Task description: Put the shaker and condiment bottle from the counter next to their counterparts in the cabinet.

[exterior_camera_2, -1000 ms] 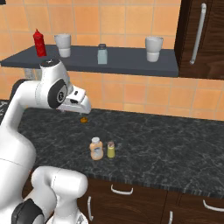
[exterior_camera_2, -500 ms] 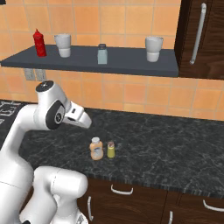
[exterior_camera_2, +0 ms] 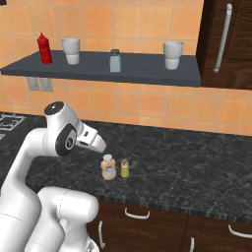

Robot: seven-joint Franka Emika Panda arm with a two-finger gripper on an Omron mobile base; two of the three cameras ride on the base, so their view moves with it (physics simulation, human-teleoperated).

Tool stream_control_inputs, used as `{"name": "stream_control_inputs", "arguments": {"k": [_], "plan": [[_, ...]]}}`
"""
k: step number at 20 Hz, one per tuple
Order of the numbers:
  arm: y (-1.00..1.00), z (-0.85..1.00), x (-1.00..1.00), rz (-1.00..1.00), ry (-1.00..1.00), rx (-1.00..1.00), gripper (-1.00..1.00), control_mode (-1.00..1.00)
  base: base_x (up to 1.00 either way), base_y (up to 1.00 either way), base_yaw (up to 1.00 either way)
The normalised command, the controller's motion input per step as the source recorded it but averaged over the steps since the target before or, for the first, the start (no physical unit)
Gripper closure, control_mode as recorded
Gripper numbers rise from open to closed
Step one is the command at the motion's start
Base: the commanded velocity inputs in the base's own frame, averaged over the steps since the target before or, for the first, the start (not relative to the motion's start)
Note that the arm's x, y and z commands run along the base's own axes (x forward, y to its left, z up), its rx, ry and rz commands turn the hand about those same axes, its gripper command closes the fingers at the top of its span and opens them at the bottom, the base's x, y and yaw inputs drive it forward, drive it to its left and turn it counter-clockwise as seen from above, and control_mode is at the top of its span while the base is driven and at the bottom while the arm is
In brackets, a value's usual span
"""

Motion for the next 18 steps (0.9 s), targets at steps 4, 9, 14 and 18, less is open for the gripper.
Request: {"name": "stream_control_inputs", "arguments": {"k": [4, 9, 14, 18], "plan": [[-0.01, -0.14, 0.00, -0.05, 0.00, 0.00, -1.00, -1.00, 0.00, 0.00, 0.00], [-0.11, -0.13, 0.00, -0.06, 0.00, 0.00, -1.00, -1.00, 0.00, 0.00, 0.00], [-0.09, -0.17, 0.01, -0.05, 0.00, 0.00, -1.00, -1.00, 0.00, 0.00, 0.00], [-0.08, -0.20, 0.13, -0.01, 0.00, 0.00, -1.00, -1.00, 0.00, 0.00, 0.00]]}}
